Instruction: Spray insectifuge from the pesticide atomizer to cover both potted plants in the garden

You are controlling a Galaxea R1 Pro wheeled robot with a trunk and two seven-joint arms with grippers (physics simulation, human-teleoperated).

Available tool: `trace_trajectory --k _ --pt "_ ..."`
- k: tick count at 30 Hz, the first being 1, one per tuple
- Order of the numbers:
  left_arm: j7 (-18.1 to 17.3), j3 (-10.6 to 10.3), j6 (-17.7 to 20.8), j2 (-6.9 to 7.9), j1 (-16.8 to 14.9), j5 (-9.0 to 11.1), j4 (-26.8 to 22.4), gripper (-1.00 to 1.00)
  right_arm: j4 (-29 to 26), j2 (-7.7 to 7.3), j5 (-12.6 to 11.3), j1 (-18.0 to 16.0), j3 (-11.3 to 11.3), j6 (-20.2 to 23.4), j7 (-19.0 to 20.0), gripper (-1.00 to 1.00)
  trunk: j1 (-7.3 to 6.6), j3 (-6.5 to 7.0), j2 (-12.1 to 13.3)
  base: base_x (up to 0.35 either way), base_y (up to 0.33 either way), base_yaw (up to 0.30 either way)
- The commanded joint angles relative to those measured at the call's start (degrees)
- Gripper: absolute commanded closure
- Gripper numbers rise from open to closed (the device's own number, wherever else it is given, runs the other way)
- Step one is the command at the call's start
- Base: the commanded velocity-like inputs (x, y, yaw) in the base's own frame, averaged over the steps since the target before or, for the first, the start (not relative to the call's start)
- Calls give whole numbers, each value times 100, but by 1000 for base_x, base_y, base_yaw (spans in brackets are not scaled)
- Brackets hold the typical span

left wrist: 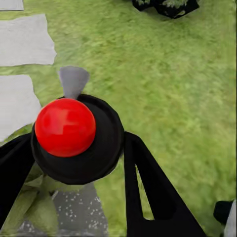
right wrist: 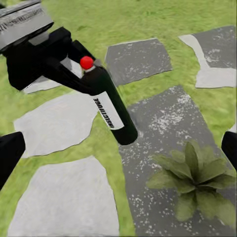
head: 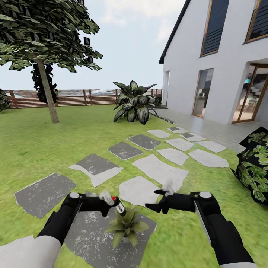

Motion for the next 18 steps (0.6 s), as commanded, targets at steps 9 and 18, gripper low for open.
trace_trajectory --k 9,18 --pt "-441 -1946 101 181 -16 -26 -8 100 -22 -141 642 -9 132 2 948 -100 1 -8 -5 0 0 0" --pt "-449 -2293 123 192 -11 -173 -11 100 -21 -112 1275 -9 178 1 1011 -100 1 -8 -5 0 0 0"
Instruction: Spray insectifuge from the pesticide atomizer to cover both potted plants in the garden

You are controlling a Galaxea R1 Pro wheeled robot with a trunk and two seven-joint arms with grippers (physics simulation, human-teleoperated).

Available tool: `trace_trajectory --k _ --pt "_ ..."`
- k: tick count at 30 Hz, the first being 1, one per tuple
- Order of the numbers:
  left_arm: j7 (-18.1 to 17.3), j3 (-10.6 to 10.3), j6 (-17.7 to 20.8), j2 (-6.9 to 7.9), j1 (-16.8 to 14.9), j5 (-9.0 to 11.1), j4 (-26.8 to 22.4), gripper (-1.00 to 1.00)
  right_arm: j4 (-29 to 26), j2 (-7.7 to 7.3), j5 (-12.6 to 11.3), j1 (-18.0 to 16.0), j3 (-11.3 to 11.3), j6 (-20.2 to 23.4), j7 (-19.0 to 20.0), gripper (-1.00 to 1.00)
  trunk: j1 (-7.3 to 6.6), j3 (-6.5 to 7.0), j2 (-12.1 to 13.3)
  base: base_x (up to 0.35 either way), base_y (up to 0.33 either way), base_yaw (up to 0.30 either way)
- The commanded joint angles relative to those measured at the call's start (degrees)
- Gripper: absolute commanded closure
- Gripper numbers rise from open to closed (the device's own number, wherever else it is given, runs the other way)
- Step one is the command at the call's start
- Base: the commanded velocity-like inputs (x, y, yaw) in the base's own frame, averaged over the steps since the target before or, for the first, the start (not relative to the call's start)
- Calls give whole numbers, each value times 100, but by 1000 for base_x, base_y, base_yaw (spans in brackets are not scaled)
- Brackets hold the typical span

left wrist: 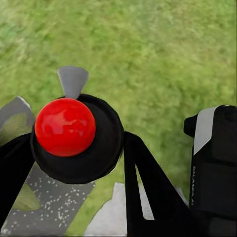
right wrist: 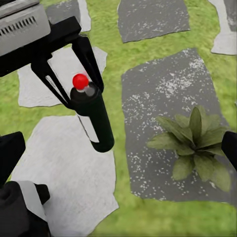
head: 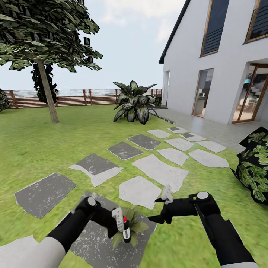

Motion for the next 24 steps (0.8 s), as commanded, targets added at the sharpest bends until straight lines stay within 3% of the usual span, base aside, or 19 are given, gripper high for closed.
trace_trajectory --k 1,7,9,11,14,15,17,24 --pt "-19 -69 63 4 -3 -55 -12 100 -7 1 31 -5 8 54 28 100 1 -8 -5 0 0 0" --pt "-19 -166 72 4 -11 -109 -16 100 -5 12 36 -5 18 54 28 100 1 -8 -5 0 0 0" --pt "-19 -317 83 0 -11 -118 -16 100 -5 20 36 -5 22 54 28 100 1 -8 -5 0 0 0" --pt "-19 -491 91 -7 -11 -134 -21 100 -5 27 36 -5 181 54 28 100 1 -8 -5 0 0 0" --pt "-16 -640 301 -18 -41 -146 -29 100 -13 30 41 -5 765 54 22 100 1 -8 -5 0 0 0" --pt "-15 -780 379 -23 -77 -148 -28 100 -13 28 43 -5 856 54 23 100 1 -8 -5 0 0 0" --pt "-18 -1090 460 -29 -113 -147 -28 100 -14 24 44 -5 927 54 24 100 1 -8 -5 0 0 0" --pt "-11 -1311 591 -46 -134 -150 -28 100 -14 30 45 -5 954 54 22 100 1 -8 -5 0 0 0"
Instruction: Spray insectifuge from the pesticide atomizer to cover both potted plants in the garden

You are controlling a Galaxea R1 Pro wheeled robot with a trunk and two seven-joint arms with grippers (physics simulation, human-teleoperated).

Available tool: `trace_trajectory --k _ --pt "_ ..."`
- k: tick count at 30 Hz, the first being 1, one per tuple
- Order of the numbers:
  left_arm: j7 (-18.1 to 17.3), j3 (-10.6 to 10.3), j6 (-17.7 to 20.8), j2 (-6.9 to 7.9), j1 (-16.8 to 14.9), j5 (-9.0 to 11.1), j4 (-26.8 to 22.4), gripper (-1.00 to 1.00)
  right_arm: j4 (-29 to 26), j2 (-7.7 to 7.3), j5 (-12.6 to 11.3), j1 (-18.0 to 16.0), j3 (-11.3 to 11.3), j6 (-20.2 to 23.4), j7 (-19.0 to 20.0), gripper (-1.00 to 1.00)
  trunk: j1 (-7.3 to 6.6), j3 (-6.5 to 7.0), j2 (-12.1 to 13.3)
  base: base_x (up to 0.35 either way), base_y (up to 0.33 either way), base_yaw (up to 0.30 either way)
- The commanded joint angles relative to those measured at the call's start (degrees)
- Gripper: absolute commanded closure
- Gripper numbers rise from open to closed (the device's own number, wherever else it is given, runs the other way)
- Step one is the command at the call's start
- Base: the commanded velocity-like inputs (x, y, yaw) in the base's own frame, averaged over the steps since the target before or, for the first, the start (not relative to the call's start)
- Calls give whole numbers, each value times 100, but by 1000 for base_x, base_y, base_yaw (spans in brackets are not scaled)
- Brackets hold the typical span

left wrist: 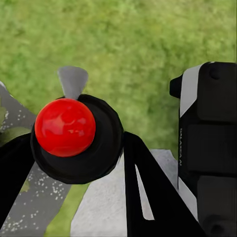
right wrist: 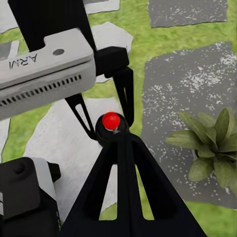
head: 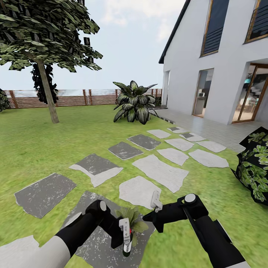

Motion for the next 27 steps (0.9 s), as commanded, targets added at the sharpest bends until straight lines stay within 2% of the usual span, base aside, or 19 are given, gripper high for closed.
trace_trajectory --k 1,4,9,17,27 --pt "-20 -58 60 2 -5 -8 -10 100 -8 -2 25 -5 5 53 25 100 1 -8 -5 0 0 0" --pt "-19 -147 61 1 -5 -8 -15 100 -8 -6 25 -5 4 53 24 100 1 -8 -5 0 0 0" --pt "-23 -167 62 0 -49 -5 -16 100 -7 -10 23 -5 11 53 24 100 1 -8 -5 0 0 0" --pt "-36 -168 75 -8 -363 0 -42 100 0 -27 21 -5 13 53 24 100 1 -8 -5 0 0 0" --pt "-28 -177 141 -17 -383 0 -206 100 -1 -28 21 -5 4 53 24 100 1 -8 -5 0 0 0"
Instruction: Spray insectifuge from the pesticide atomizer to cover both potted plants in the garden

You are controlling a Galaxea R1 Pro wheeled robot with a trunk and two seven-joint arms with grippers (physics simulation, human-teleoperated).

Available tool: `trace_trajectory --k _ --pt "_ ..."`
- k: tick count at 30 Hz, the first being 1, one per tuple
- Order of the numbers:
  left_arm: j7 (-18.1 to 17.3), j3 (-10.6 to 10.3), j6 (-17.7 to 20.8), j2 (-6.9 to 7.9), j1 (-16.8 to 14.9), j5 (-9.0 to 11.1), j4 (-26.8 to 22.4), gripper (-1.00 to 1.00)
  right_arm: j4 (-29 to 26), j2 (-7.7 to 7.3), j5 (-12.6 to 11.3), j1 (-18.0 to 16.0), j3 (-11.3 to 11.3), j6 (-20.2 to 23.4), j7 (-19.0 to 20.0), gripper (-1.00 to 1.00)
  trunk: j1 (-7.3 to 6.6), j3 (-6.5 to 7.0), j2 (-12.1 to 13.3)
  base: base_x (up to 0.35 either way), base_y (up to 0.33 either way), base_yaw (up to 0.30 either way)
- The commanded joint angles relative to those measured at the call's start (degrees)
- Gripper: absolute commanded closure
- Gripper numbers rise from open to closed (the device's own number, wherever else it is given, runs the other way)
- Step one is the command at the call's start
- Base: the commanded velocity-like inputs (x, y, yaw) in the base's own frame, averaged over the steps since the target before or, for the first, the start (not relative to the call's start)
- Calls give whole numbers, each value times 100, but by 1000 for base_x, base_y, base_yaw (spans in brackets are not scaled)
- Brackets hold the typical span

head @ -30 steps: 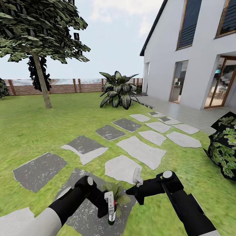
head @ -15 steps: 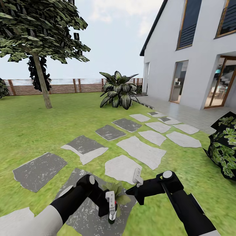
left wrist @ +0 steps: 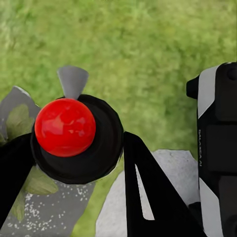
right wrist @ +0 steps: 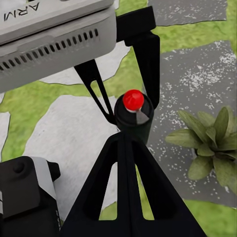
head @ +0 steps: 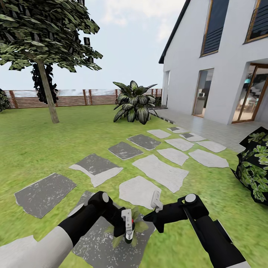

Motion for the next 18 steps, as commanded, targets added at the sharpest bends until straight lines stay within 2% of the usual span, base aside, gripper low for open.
trace_trajectory --k 1,11,18 --pt "-20 -11 60 3 -5 -9 -12 100 -8 -2 27 -5 5 53 26 100 1 -8 -5 0 0 0" --pt "-20 -19 60 -114 -13 -9 -190 100 -5 -2 24 -5 5 53 26 100 1 -8 -5 0 0 0" --pt "-20 -37 60 -128 -14 -9 -233 100 9 -2 25 -5 -1 53 26 100 1 -8 -5 0 0 0"
